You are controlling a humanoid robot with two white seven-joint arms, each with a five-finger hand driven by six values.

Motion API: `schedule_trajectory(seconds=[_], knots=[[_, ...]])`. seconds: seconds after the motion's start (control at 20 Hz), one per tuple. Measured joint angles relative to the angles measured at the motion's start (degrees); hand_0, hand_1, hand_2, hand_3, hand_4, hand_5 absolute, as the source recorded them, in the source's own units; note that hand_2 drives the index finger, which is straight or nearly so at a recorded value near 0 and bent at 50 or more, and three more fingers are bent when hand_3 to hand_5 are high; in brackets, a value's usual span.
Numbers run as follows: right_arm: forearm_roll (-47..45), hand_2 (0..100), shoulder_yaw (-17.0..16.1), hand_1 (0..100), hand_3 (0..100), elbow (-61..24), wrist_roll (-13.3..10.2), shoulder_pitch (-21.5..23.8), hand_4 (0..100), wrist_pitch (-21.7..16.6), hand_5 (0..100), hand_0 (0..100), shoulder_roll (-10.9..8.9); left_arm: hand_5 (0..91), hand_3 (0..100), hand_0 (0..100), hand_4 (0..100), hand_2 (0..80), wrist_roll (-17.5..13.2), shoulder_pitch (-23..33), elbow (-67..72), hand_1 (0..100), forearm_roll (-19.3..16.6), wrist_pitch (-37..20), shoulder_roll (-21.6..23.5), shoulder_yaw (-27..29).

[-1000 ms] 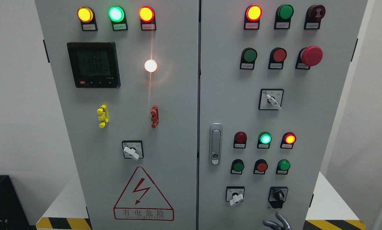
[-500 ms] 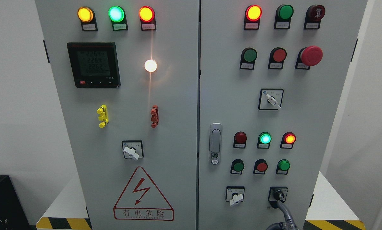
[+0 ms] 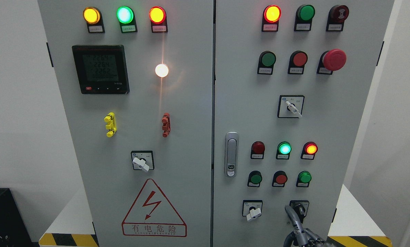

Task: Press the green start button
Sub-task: 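Raise the right hand up toward the lower green push button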

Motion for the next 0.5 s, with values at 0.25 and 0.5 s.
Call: schedule_trajectory(seconds=[0.25,0.5], knots=[[3.4,0,-0.2,31,76,2.4,-0.5,-2.8,77,1.5,88,36,0.08,0.0,0,12,0,0.0,0.0,0.0,0.0,56,0.0,0.0,0.0,0.0],[5.3,0,-0.3,31,77,5.3,-0.6,-5.1,77,2.3,89,37,0.18,0.0,0,12,0,0.0,0.0,0.0,0.0,56,0.0,0.0,0.0,0.0]])
